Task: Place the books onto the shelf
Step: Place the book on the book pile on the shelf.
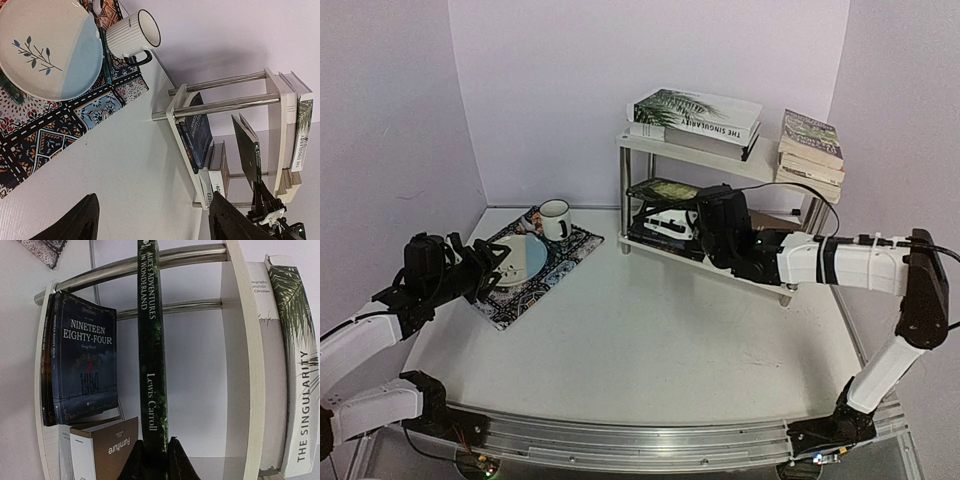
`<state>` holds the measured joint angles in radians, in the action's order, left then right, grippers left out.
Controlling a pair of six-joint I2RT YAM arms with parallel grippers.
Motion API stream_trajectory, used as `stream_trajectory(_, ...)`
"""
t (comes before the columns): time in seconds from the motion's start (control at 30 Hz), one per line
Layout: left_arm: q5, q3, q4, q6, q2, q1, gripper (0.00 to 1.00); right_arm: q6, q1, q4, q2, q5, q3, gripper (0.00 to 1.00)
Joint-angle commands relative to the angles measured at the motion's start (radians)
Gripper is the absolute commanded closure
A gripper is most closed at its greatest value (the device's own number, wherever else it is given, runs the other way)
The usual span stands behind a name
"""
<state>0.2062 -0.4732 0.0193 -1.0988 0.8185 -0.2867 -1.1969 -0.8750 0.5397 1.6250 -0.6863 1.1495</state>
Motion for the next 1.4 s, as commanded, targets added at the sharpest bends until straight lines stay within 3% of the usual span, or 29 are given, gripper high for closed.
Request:
stream_trajectory(0.0, 0.006, -0.023, -0.001, 0.015, -0.012, 0.006, 0.24, 0.01, 0.043, 0.125, 0.033, 0.011, 0.087, 1.0)
stream_trajectory(0.67, 0.016, -0.024, -0.014, 0.013, 0.018, 0.006, 0.24, 0.0, 0.151, 0.288, 0.245, 0.144, 0.189, 1.0)
stream_trajectory(1.37, 0.021, -0.01, -0.015, 0.01, 0.015, 0.006, 0.24, 0.01, 0.181, 0.591, 0.296, 0.261, 0.068, 1.0)
